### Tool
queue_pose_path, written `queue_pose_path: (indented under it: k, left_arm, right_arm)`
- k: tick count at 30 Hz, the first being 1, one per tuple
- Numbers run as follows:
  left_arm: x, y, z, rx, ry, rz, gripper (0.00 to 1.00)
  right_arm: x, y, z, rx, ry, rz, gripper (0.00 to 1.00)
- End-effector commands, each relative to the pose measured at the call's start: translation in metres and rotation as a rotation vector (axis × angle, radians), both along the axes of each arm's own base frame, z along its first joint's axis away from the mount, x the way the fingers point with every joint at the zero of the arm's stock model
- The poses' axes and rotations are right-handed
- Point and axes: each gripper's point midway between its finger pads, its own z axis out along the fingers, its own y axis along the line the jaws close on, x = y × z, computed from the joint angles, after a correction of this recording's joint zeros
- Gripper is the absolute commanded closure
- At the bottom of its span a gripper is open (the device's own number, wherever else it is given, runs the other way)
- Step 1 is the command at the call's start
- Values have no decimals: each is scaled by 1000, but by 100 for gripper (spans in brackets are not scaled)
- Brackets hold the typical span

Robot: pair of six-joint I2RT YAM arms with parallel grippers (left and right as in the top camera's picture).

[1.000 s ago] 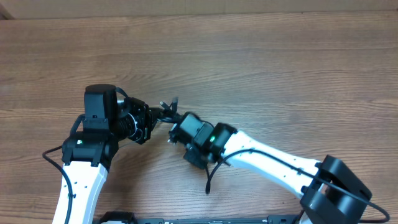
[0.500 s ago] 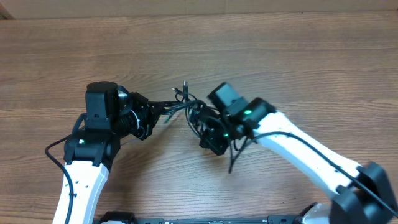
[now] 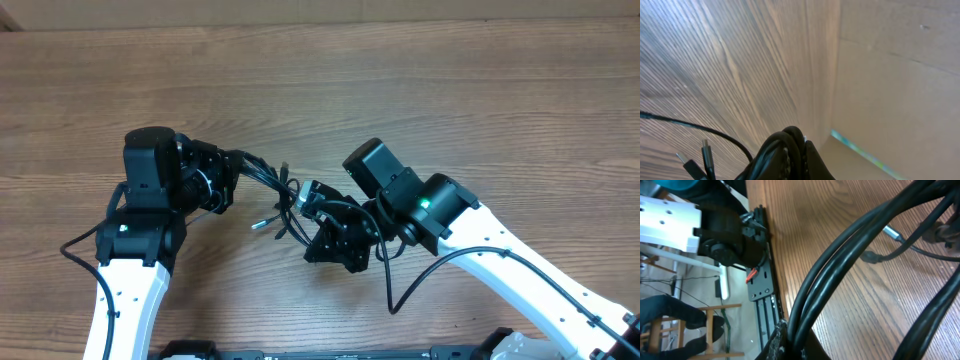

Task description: Untangle cables

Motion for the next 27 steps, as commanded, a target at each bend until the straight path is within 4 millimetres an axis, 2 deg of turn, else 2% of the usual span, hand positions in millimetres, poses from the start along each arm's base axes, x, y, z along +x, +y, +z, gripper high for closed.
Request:
queue_pose_path:
  k: [1,3,7,10,14,17,18,19,20,21,22,23,26,27]
  left_arm:
    - [8,45,0,192,-19,131,96]
    - [-2,45,-15,194,59,130,96]
    - [-10,19,-32,118,138,21,96]
    - [-12,-2,-41,80,172,-66,96]
    - [-13,-15,-52,105,186,-151,96]
    - [-13,-15,-54,117,185,-166,96]
    - [-11,-15,-52,116,175,-165,96]
    - [-10,-16,-51,115,165,-167,96]
    - [-8,-17,-49,111,153,-169,96]
    - [-6,-19,-47,104,139,-177,96]
    - [-3,-21,-44,103,116,-192,96]
    - [0,-25,-39,100,83,-217,96]
    - [6,-29,-31,90,37,-236,96]
    - [7,-29,-30,91,28,-235,96]
  right_arm:
    - [-14,-7,35,132,20,36,96]
    - [-16,-13,63,239,-21,67,96]
    - [-22,-31,125,519,-145,161,96]
    - [-3,-44,145,567,-267,100,96]
    - [50,-66,135,441,-273,-176,96]
    - [88,-93,112,293,-238,-420,96]
    - [103,-108,95,197,-226,-531,89]
    - [108,-116,85,139,-221,-578,79]
    - [112,-123,75,83,-213,-620,67]
    - [113,-128,67,43,-207,-643,49]
    - [113,-131,61,12,-196,-653,37]
    - [111,-132,56,-10,-180,-654,30]
    - [102,-126,51,-3,-124,-621,21]
    - [97,-121,53,17,-108,-598,14]
